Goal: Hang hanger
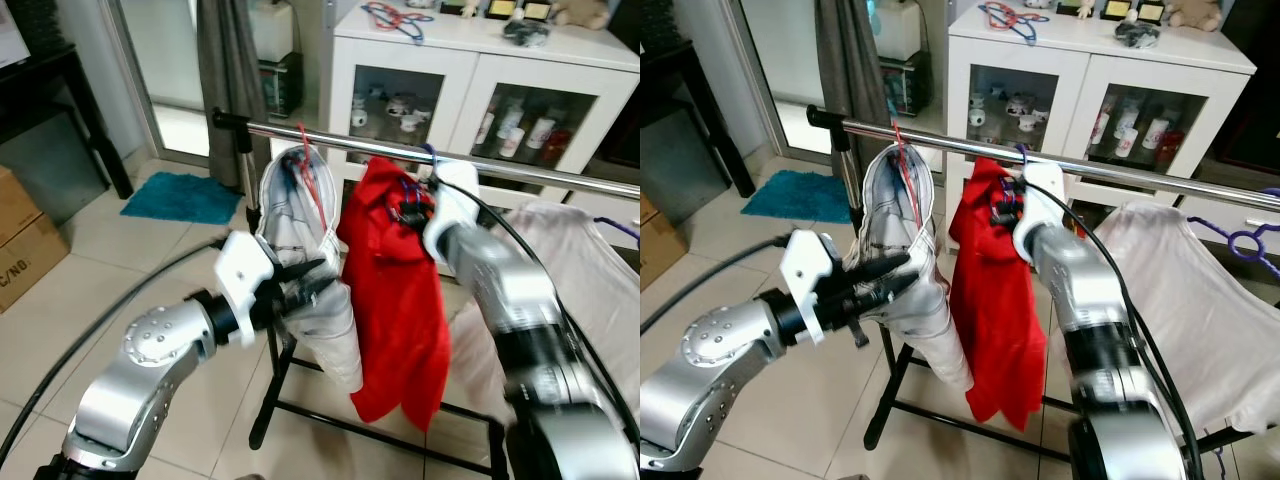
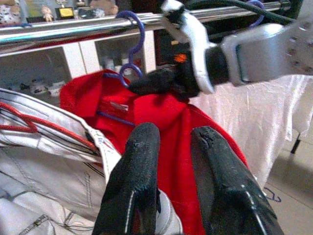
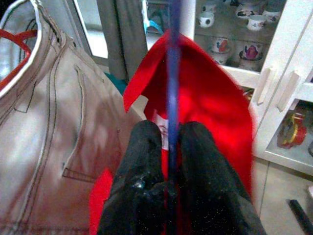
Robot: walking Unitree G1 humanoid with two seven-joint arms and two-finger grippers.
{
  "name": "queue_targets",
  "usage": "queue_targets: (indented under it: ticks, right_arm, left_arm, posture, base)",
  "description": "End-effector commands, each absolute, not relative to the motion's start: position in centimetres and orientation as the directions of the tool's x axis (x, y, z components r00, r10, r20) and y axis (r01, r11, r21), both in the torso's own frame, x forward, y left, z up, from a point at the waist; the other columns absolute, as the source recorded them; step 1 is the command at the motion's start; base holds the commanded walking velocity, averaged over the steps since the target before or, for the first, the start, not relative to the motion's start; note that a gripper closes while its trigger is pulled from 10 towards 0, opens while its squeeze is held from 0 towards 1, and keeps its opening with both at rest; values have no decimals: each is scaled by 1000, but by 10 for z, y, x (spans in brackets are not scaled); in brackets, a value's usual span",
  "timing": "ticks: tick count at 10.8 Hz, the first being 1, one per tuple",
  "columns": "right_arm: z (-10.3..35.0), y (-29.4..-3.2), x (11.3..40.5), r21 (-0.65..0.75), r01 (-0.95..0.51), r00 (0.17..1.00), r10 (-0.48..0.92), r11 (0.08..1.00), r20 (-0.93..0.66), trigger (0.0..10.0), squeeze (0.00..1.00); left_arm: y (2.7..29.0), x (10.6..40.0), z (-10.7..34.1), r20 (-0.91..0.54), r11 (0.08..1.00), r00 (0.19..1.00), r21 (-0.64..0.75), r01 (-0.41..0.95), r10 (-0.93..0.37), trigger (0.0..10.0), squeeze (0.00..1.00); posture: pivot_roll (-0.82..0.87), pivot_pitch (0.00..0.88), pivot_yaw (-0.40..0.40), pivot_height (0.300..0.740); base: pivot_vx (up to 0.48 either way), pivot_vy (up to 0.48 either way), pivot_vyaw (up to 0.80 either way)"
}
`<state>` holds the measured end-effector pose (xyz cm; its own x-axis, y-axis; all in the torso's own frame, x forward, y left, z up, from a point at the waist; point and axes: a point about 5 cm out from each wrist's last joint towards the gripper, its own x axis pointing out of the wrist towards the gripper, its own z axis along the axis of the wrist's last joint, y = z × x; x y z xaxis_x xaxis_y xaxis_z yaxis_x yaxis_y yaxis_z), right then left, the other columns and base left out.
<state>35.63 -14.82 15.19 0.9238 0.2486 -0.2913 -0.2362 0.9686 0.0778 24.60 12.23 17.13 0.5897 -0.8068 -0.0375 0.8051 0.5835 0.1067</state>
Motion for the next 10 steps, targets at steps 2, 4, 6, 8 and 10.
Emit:
queue_targets:
  ticks: [2,4,6,8,10]
  right_arm:
    - [170,-159,338,55,-295,943,300,954,-147,10000,1000]
    - [176,-167,317,79,-323,939,330,943,-99,10000,1000]
    - [182,-178,272,98,-398,915,403,912,-38,10000,1000]
    - [178,-189,256,100,-297,951,304,950,-61,10000,1000]
    - [162,-186,238,142,-234,968,244,962,-59,10000,1000]
  left_arm:
    - [119,248,174,-5,578,581,106,809,-814,10000,0]
    - [114,252,176,37,591,590,89,802,-807,10000,0]
    - [115,267,172,67,742,740,13,670,-669,10000,0]
    - [121,266,168,70,793,792,-11,609,-607,10000,0]
    - [124,266,162,58,822,820,-2,570,-569,10000,0]
  posture:
    - [27,0,22,740]
    - [-6,0,33,740]
    - [-20,0,41,740]
    - [-22,0,17,740]
    - [-33,0,11,740]
  base:
    - [0,0,0]
    - [0,0,0]
    - [0,0,0]
    - [0,-208,0]
    - [0,-480,0]
